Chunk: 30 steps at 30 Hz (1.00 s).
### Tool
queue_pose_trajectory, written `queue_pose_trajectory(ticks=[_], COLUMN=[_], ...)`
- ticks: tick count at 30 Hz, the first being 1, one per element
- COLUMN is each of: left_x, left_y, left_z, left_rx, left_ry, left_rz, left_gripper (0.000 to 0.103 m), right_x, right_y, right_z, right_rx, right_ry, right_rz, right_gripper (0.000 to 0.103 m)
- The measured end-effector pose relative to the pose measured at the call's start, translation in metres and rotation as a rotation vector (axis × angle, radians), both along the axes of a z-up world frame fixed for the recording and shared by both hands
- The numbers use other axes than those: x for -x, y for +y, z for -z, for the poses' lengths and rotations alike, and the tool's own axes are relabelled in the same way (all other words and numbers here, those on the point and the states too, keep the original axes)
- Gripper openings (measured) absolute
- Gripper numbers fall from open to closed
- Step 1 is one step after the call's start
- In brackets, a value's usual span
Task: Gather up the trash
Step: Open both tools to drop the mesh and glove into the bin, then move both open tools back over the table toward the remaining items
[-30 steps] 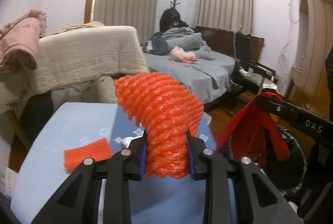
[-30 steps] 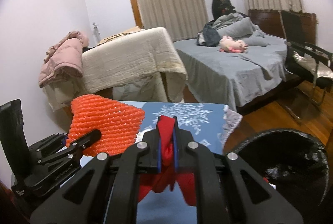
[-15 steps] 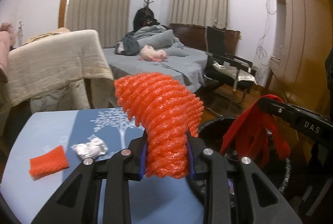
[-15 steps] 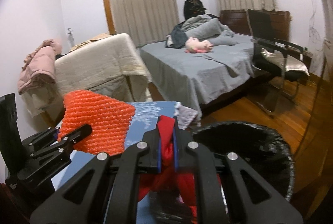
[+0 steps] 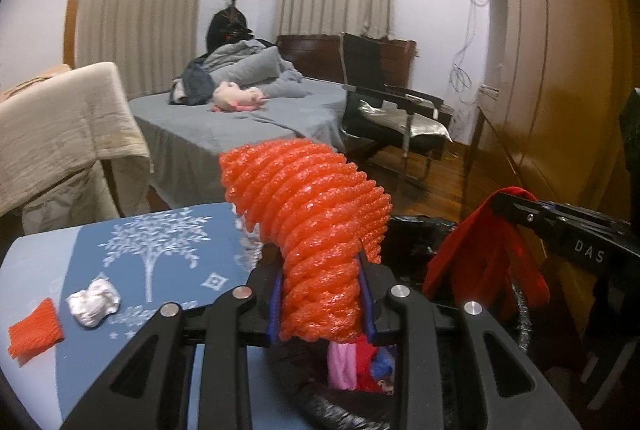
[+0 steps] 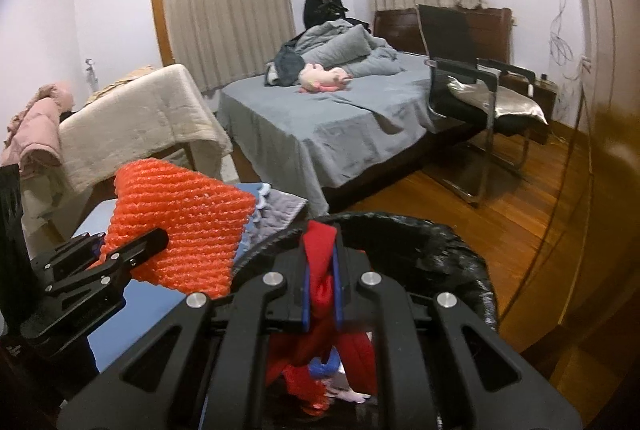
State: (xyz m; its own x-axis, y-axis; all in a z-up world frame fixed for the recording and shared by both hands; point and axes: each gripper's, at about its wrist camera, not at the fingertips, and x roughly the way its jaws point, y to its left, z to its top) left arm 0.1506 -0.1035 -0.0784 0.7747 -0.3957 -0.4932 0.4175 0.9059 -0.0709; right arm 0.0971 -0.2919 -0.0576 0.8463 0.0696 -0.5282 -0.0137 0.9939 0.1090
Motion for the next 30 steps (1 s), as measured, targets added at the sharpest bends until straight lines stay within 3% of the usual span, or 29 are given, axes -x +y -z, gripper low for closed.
queue_pose_trajectory(ticks=[3,5,6,10,14,18,22,30], left_x=[-0.003,-0.006,-0.008,-0.006,-0.007,-0.009,-0.006,0.003], left_y=[-0.017,-0.025,-0.027,-0.024,-0.015,-0.003,0.011,0.051], left_z=[0.006,0.011,0.014,0.019,0.021,0.020,0.013,0.000], left_rx=[-0.010,-0.007,0.000,0.003,0.004,0.005,0.002,-0.003], left_ry=[0.014,0.040,0.059,0.080,0.090,0.092,0.061,0.012], left_rz=[0.029,0.059,0.078,0.090,0.060,0.029,-0.010,-0.106], left_gripper=[0.033,0.046,0.054,0.066,0.082,0.083,0.087,0.094], right_x=[0.000,0.000,0.000,0.002,0.006,0.011,0.014,0.011], right_y=[-0.011,-0.016,-0.020,-0.029,-0.033,-0.031,-0.026,0.002], right_z=[0.006,0.010,0.013,0.018,0.021,0.018,0.013,0.002], right_rx=[0.007,0.018,0.022,0.032,0.036,0.051,0.051,0.026], right_ry=[0.014,0.025,0.034,0.046,0.040,0.020,0.000,-0.018], right_rz=[0.022,0.042,0.052,0.097,0.126,0.143,0.134,0.092], right_gripper=[0.011,0.011,0.016,0.047,0.063,0.087,0.093,0.097])
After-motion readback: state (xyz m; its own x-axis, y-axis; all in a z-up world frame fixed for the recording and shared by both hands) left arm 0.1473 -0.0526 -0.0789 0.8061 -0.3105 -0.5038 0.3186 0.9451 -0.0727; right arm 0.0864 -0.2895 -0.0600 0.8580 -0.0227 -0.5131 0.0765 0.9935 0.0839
